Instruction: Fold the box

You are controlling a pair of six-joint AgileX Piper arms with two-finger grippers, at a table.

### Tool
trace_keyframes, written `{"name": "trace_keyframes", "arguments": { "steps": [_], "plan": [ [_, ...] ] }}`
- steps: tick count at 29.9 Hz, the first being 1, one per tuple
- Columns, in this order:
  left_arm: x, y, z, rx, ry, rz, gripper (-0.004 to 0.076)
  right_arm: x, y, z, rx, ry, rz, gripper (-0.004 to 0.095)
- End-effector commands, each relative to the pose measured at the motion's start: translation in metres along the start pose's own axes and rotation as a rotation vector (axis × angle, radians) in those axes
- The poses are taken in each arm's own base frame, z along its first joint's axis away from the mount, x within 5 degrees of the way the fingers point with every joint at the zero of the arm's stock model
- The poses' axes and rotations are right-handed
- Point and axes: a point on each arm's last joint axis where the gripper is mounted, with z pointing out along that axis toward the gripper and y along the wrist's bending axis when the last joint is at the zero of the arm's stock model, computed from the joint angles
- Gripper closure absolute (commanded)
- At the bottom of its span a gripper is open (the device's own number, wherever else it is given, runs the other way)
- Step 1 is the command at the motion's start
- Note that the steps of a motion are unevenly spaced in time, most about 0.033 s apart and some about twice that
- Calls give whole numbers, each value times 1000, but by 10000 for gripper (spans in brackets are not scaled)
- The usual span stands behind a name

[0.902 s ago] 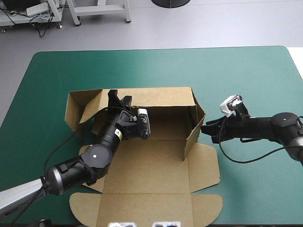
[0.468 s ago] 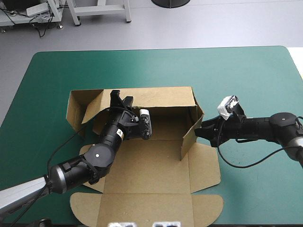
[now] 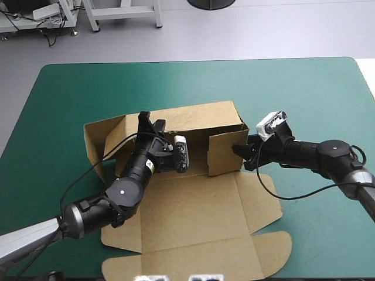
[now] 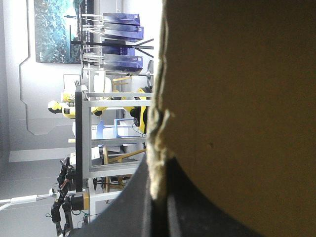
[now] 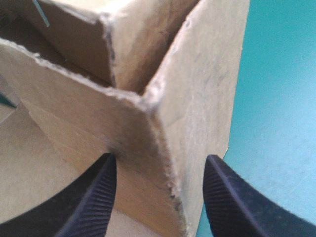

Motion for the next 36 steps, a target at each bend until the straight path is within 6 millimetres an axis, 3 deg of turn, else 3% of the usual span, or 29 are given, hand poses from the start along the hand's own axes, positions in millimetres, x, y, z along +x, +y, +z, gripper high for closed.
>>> {"name": "trace_keyframes", "arguments": {
  "steps": [1, 6, 24, 27, 34, 36],
  "plan": [
    [-4, 21, -7, -78, -28, -5, 734, -21, 3, -10, 30, -135, 5, 513],
    [-5, 22, -7, -90, -35, 13, 734, -22, 0, -10, 63, -150, -23, 928],
    [-4, 22, -7, -98, -22, 12, 726, -22, -1, -10, 73, -141, -46, 908],
    [-2, 23, -8, -110, -3, 11, 671, -22, -1, -10, 73, -141, -37, 908],
    [-2, 23, -7, -106, -8, 13, 425, -21, -2, -10, 91, -137, -9, 908],
    [-5, 22, -8, -93, -32, 15, 398, -21, -4, -10, 112, -136, 11, 908]
  ]
}}
